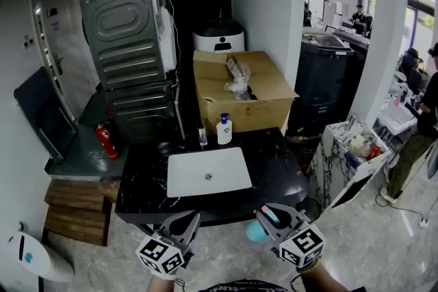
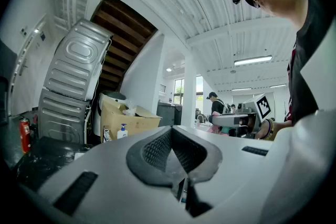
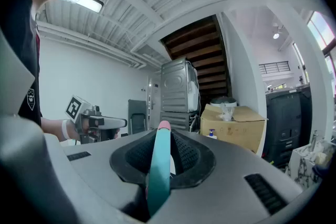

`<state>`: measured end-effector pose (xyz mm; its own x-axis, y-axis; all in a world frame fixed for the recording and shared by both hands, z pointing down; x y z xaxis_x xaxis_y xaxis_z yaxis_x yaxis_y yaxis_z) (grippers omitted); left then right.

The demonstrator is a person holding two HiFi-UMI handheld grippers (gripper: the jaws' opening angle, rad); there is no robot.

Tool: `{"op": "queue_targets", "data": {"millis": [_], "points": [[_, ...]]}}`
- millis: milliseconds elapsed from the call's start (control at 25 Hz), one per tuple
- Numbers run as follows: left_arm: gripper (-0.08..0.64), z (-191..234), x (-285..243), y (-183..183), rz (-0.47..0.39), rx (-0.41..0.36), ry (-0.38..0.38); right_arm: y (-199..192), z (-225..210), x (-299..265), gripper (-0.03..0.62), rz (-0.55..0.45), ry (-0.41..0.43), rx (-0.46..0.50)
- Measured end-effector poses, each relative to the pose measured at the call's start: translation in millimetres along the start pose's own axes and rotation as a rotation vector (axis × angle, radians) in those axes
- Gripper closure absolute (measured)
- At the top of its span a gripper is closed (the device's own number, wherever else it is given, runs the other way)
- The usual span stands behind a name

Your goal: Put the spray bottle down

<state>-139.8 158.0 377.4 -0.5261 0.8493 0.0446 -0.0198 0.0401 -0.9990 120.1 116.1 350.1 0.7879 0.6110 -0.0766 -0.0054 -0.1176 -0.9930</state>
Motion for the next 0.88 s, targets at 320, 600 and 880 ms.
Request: {"op": "queue_targets", "data": {"millis": [320,600,880], "points": [[0.546,-8,-6,1,0.002,-0.003,-0.019,1,0,9,0.508,0.008,-0.008,0.021],[0.546,-13,-12,-2,0.004,0.009,-0.029,-3,-2,15,0.508,0.012,-0.014,0.004],[0.546,-13,-13,-7,0.008,0.015,-0.027,-3,-3,15,0.508,0.018,0.009,-0.002]]}}
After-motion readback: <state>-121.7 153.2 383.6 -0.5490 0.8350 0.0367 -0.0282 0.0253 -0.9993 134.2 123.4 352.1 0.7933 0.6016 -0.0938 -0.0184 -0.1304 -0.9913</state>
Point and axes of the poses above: the fingertips, and each gripper's own axes: x backward along the fingers, z to its left, y out of its top, the point moved 7 cm from there along x, backward along the fingers, and after that the axes turned 7 degrees about -x, right-handed, at the moved point
